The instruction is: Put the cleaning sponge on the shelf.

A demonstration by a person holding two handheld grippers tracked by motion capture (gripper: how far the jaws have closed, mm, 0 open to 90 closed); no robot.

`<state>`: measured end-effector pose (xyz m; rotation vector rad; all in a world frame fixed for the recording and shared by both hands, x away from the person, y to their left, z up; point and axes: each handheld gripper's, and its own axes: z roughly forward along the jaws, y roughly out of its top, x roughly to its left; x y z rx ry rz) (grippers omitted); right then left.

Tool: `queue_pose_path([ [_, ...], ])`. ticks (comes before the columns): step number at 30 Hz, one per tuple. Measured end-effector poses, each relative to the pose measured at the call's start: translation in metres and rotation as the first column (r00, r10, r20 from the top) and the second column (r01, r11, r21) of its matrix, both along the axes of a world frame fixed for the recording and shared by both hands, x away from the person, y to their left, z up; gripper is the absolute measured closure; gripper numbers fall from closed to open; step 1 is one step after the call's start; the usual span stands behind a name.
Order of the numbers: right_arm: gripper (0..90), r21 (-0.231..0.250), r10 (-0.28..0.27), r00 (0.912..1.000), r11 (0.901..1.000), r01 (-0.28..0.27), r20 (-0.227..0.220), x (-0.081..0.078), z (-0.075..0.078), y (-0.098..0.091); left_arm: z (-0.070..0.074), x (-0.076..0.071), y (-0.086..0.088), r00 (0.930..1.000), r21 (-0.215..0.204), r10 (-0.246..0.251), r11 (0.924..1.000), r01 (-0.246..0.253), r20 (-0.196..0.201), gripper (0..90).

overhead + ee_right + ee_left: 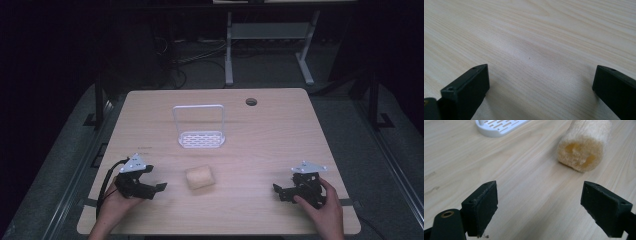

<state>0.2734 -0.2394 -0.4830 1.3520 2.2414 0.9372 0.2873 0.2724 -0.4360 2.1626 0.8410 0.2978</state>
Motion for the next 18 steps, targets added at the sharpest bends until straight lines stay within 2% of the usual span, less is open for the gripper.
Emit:
queue_pose_path([
  [6,0.7,-0.003,0.002,1.0,1.0,-0.002,0.001,0.0,0.0,0.0,0.009,0.005,-0.005,0.9999,-0.031,-0.011,0.9995,0.011,0.002,13.9],
  [12,0.7,-0.003,0.004,1.0,1.0,-0.004,0.002,0.0,0.0,0.0,0.018,0.012,-0.014,0.9989,-0.022,-0.041,0.9989,0.041,0.022,13.9],
  [18,0.7,-0.003,0.003,1.0,1.0,-0.003,0.002,0.0,0.0,0.0,0.021,0.016,-0.024,0.9973,-0.021,-0.07,0.9973,0.071,0.023,14.0],
])
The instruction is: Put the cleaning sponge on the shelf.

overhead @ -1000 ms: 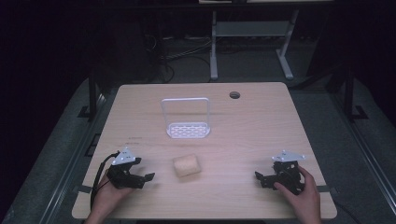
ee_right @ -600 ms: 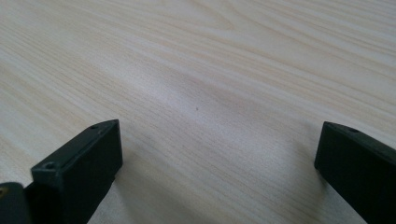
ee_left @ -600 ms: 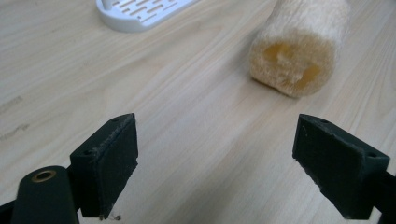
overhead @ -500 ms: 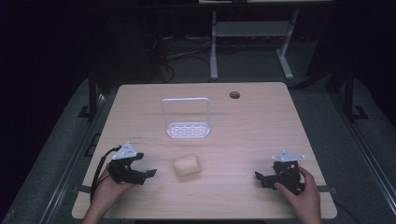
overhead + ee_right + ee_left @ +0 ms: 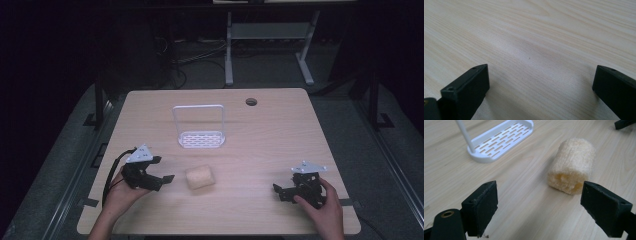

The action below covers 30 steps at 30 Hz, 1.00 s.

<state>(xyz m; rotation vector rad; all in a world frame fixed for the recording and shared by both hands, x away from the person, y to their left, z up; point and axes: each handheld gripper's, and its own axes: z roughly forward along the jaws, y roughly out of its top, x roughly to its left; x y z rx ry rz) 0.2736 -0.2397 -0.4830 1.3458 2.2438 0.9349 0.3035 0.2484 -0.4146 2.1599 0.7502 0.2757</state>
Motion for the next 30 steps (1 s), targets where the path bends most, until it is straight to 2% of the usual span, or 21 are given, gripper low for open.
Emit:
queue_pose_path([
  [5,0.7,0.0,0.0,1.0,1.0,0.0,0.0,0.0,0.0,0.0,0.006,0.005,-0.01,0.9992,0.005,-0.038,0.9993,0.038,0.01,13.9],
  [11,0.7,0.0,0.0,1.0,1.0,0.0,0.0,0.0,0.0,0.0,0.01,0.009,-0.018,0.9983,0.004,-0.058,0.9983,0.058,0.012,13.9],
  [18,0.7,0.001,-0.001,1.0,1.0,0.001,0.0,0.0,0.0,0.0,0.015,0.016,-0.033,0.9945,0.016,-0.104,0.9944,0.104,0.013,13.9],
  [30,0.7,0.001,-0.001,1.0,1.0,0.001,0.0,0.0,0.0,0.0,0.018,0.026,-0.052,0.9897,0.036,-0.143,0.9892,0.142,0.014,13.9],
])
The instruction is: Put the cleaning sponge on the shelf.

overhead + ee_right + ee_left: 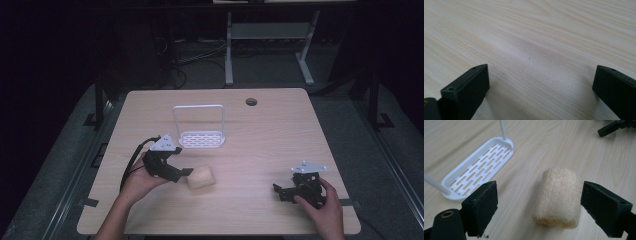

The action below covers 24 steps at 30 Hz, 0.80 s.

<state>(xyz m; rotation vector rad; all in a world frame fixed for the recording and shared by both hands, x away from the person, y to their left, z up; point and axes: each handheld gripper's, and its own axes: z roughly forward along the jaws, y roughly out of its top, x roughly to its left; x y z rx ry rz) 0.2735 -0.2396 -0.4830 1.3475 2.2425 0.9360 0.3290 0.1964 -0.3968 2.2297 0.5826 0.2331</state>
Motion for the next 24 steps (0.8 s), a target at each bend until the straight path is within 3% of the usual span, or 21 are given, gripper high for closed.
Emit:
queue_pose_path([
  [24,0.7,0.0,0.004,1.0,1.0,-0.004,0.001,0.0,0.0,0.0,-0.007,0.0,-0.022,0.9955,0.028,-0.093,0.9953,0.093,0.014,13.9],
])
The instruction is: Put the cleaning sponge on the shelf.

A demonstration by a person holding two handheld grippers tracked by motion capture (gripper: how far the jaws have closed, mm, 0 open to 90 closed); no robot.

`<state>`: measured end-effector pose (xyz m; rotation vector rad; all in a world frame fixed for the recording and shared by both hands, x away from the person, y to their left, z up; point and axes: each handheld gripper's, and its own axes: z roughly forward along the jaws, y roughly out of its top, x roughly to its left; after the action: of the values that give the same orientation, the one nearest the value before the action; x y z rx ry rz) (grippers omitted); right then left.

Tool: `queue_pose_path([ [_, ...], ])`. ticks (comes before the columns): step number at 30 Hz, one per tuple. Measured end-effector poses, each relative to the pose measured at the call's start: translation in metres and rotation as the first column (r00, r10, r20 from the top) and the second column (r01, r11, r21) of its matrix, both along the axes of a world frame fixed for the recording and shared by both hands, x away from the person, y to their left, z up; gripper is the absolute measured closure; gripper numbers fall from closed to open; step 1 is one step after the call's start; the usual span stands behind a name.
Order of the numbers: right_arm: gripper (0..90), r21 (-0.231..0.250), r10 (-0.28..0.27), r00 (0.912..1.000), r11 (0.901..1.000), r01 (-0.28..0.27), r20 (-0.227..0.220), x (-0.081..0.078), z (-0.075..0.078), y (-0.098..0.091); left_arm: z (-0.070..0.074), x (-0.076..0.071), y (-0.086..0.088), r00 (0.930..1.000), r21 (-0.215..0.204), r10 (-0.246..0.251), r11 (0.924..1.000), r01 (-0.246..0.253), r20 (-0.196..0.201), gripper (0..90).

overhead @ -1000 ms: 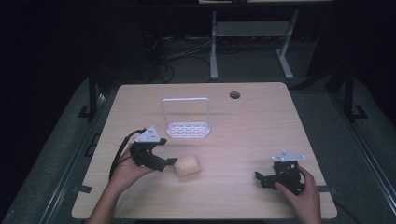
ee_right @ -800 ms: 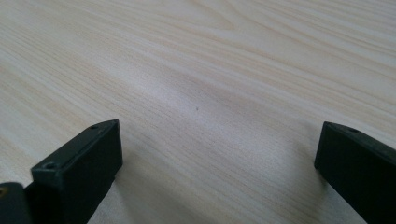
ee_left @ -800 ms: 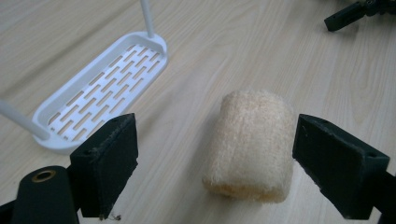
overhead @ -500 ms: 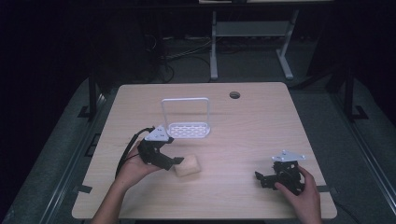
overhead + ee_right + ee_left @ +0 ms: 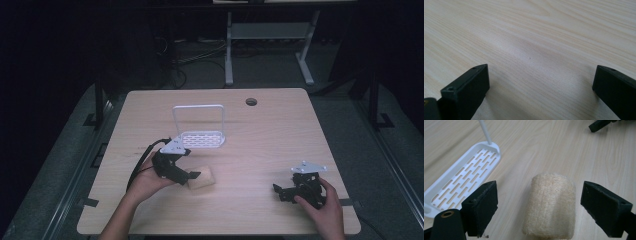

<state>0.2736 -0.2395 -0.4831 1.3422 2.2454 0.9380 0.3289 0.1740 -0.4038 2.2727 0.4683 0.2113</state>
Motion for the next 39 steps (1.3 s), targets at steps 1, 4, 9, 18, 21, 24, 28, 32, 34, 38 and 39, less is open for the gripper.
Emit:
queue_pose_path([
  [1,0.7,0.0,0.0,1.0,1.0,0.0,0.0,0.0,0.0,0.0,-0.001,-0.001,-0.001,1.0,0.005,-0.005,1.0,0.005,0.0,13.9],
  [4,0.7,0.0,0.0,1.0,1.0,0.0,0.0,0.0,0.0,0.0,-0.003,-0.001,-0.005,0.9998,0.01,-0.019,0.9998,0.019,-0.002,13.9],
  [9,0.7,0.0,0.001,1.0,1.0,-0.001,0.0,0.0,0.0,0.0,-0.005,-0.002,-0.008,0.9995,0.015,-0.032,0.9994,0.032,-0.007,13.9],
  [18,0.7,0.0,0.003,1.0,1.0,-0.003,-0.001,0.0,0.0,0.0,-0.013,-0.001,-0.015,0.9985,0.028,-0.049,0.9984,0.05,-0.022,13.9],
  [21,0.7,0.0,0.003,1.0,1.0,-0.003,0.0,0.0,0.0,0.0,-0.016,-0.001,-0.017,0.9979,0.035,-0.055,0.9978,0.056,-0.034,13.9],
  [24,0.7,0.0,0.003,1.0,1.0,-0.003,-0.001,0.0,0.0,0.0,-0.018,-0.001,-0.019,0.9973,0.043,-0.062,0.9971,0.063,-0.04,13.9],
  [28,0.7,0.0,0.004,1.0,1.0,-0.004,0.0,0.0,0.0,0.0,-0.021,-0.001,-0.021,0.9967,0.054,-0.068,0.996,0.07,-0.044,13.9],
  [32,0.7,-0.001,0.005,1.0,1.0,-0.005,0.0,0.0,0.0,0.0,-0.025,0.0,-0.023,0.9965,0.063,-0.069,0.9954,0.072,-0.047,13.9],
  [34,0.7,-0.001,0.005,1.0,1.0,-0.005,0.0,0.0,0.0,0.0,-0.028,-0.001,-0.024,0.9963,0.063,-0.069,0.9954,0.072,-0.052,13.8],
  [38,0.7,-0.001,0.006,1.0,1.0,-0.006,0.0,0.0,0.0,0.0,-0.032,0.0,-0.028,0.9953,0.109,-0.081,0.9902,0.087,-0.053,13.8],
  [39,0.7,0.0,0.006,1.0,1.0,-0.006,0.0,0.0,0.0,0.0,-0.033,-0.001,-0.029,0.9956,0.105,-0.075,0.9912,0.081,-0.056,13.8],
])
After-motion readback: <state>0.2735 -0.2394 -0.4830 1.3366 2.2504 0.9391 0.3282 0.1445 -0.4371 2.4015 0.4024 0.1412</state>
